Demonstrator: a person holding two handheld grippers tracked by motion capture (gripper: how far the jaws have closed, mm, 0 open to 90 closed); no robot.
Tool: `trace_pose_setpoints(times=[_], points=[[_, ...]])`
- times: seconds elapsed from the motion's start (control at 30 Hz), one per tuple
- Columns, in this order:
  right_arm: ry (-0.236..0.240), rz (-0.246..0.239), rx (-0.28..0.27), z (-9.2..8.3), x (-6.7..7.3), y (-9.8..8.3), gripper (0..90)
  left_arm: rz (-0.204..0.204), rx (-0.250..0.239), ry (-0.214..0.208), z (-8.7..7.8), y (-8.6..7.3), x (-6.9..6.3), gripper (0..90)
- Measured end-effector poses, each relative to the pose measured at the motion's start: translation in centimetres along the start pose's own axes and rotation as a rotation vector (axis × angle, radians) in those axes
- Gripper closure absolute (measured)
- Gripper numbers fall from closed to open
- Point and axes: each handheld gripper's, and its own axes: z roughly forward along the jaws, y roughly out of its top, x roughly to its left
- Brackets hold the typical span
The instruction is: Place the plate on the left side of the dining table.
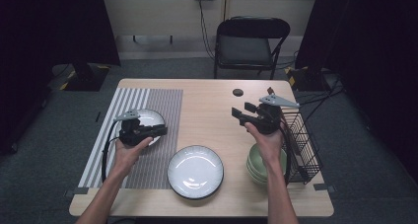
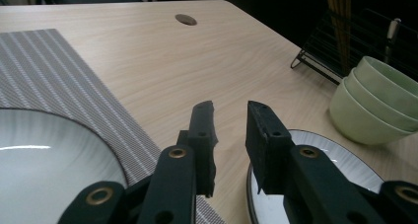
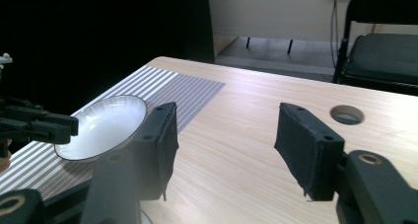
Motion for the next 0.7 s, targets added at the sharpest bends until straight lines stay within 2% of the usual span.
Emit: trace_pose_setpoints(times=[0.2, 0.27, 0.33, 0.47, 0.7], points=[[-0.047, 0.008, -0.001, -2.2, -1.1, -0.1, 39.6, 0.032, 0.017, -0.014, 1.4, 0.6, -1.4, 70.4], [-0.048, 0.014, -0.015, -3.2, -1.7, -0.2, 39.5, 0.04, 0.025, -0.027, 1.6, 0.6, -1.7, 70.3], [-0.076, 0.013, -0.007, -4.0, -2.0, -0.2, 39.1, 0.047, 0.029, -0.035, 1.8, 0.7, -1.9, 70.3], [-0.102, 0.026, -0.009, -5.7, -2.9, -0.3, 38.7, 0.07, 0.044, -0.06, 2.2, 0.8, -2.5, 71.6], [-0.134, 0.035, -0.013, -7.8, -4.1, -0.7, 37.7, 0.077, 0.051, -0.084, 3.4, 0.9, -3.5, 70.8]])
